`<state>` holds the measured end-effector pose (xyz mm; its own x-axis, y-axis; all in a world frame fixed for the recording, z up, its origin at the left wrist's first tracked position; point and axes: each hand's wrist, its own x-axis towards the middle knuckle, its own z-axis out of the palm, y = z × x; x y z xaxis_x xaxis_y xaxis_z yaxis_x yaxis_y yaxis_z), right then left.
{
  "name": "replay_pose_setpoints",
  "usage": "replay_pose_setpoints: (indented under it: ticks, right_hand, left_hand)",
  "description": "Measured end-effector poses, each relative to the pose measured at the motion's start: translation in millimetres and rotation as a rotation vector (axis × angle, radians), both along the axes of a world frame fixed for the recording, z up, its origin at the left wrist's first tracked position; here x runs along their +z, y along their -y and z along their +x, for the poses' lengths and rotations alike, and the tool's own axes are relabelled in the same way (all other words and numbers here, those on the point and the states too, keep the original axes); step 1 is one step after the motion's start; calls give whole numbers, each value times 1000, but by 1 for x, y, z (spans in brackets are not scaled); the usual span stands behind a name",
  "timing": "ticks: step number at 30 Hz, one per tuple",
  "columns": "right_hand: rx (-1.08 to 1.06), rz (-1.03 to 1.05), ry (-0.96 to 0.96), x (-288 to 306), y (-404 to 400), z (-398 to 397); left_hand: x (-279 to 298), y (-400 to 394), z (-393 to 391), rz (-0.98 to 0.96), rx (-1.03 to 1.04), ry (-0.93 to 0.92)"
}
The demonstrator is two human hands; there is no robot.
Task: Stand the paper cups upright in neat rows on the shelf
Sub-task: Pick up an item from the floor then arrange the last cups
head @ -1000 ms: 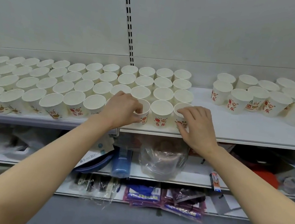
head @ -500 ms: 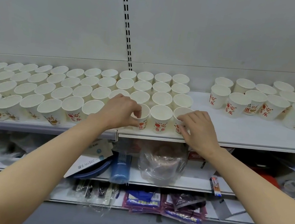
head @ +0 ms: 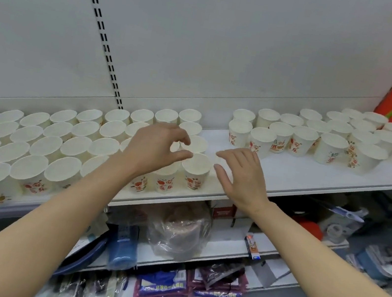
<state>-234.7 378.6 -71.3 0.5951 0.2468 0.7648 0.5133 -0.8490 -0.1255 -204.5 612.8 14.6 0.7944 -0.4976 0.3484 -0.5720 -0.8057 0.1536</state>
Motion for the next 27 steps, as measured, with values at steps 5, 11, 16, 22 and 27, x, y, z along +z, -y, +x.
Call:
replay_pose_setpoints:
  ticks: [5,11,16,22,27]
  right_hand:
    - [-121,13,-70,-9,50,14]
    - [-174,31,-155,-7,119,39]
    - [-131,-86,-194,4,149,74]
    - [0,-144,-232,4,159,99]
    - [106,-138,-224,-1,163,108]
  left_hand:
    - [0,68,38,25,3,-64]
    - [-5,137,98,119,69,-101]
    - [-23,170,144,281,42,-147]
    - [-38,180,147,380,134,-100]
    - [-25,160,139,399,217,-123]
